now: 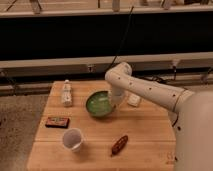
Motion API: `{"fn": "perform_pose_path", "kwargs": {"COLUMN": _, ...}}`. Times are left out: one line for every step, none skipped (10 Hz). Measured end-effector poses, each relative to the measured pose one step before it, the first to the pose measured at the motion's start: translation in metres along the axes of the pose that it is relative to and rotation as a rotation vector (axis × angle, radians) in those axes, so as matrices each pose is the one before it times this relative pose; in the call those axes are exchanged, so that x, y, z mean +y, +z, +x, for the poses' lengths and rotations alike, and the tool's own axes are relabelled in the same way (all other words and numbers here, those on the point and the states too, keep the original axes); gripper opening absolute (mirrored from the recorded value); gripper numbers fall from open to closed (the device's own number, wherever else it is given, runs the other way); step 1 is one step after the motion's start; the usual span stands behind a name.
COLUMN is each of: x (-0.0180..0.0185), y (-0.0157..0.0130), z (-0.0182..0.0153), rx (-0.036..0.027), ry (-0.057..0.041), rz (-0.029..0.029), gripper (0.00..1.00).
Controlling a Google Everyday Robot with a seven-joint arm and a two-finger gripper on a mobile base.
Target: Drag the ceramic bowl in a circle
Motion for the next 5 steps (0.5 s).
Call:
{"fn": "perform_pose_path", "kwargs": {"x": 0.00209, "y": 0.00023, "z": 0.00496, "rx": 0.00003, "ry": 0.01216, "rz": -0.00239, "gripper": 0.01}}
{"fn": "perform_pose_path", "kwargs": {"x": -0.00116, "y": -0.00002, "z": 0.00099, "rx": -0.00243, "ry": 0.00425, "rz": -0.00052, "gripper": 0.01}}
{"fn": "perform_pose_path", "kwargs": {"x": -0.00271, "y": 0.00014, "z": 0.00085, "rx": -0.0018, "ry": 0.00276, "rz": 0.00201, "gripper": 0.01}}
{"fn": "perform_pose_path", "kwargs": {"x": 0.0001, "y": 0.00031, "z": 0.00058, "rx": -0.00146, "ry": 0.00568, "rz": 0.00079, "gripper": 0.01}}
{"fn": "perform_pose_path", "kwargs": {"x": 0.00043, "y": 0.0002, "z": 0.00172, "rx": -0.00139, "ry": 0.00784, "rz": -0.00032, "gripper": 0.01}}
